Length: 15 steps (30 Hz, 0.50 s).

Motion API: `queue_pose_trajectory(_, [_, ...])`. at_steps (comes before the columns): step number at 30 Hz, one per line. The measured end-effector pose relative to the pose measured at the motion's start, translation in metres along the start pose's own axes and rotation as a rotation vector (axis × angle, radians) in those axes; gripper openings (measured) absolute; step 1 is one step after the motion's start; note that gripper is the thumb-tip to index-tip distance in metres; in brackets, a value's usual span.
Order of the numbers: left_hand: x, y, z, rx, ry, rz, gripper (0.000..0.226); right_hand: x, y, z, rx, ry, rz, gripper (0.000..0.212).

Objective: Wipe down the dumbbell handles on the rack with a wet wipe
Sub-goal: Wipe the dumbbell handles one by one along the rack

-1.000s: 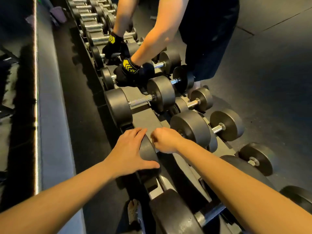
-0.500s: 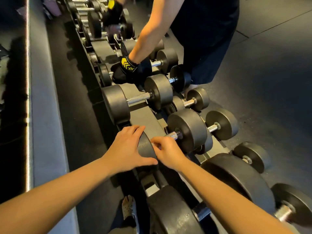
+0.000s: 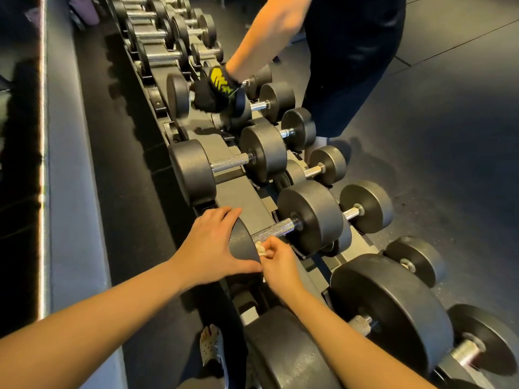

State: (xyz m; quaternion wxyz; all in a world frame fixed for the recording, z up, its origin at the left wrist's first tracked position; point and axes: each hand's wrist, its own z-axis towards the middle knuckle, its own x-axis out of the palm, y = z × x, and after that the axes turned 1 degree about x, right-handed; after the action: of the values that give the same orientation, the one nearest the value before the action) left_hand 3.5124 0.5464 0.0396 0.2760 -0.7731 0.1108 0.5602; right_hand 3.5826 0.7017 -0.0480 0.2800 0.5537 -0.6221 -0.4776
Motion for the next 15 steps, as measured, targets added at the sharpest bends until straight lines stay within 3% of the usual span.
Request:
queue_pose_trajectory(5, [0.0,0.0,0.001,-0.003,0.0,-0.004,0.131,-0.009,0.009,0.005,0.117,0.032,0.255,0.017])
queue_pose_trajectory(7, [-0.001,-0.001,0.001,-0.008,0.009,-0.004,0.134,-0.01,0.015,0.003,0.209,-0.023,0.396,0.01])
queue_pose_trajectory(10, [-0.001,-0.001,0.001,-0.014,0.015,0.001,0.135,-0.005,0.02,-0.001,0.225,-0.172,0.413,0.008])
queue_pose_trajectory(11, [-0.001,-0.001,0.001,-0.017,0.018,-0.001,0.134,-0.003,0.023,0.001,0.159,-0.214,0.335,0.011])
queue_pose_trajectory(13, [0.0,-0.001,0.0,-0.018,0.017,-0.006,0.133,-0.004,0.031,0.011,-0.116,-0.184,-0.052,0.022])
queue_pose_trajectory(15, [0.001,0.0,0.001,-0.014,0.013,-0.003,0.132,-0.006,0.045,0.028,-0.298,0.065,-0.489,0.028])
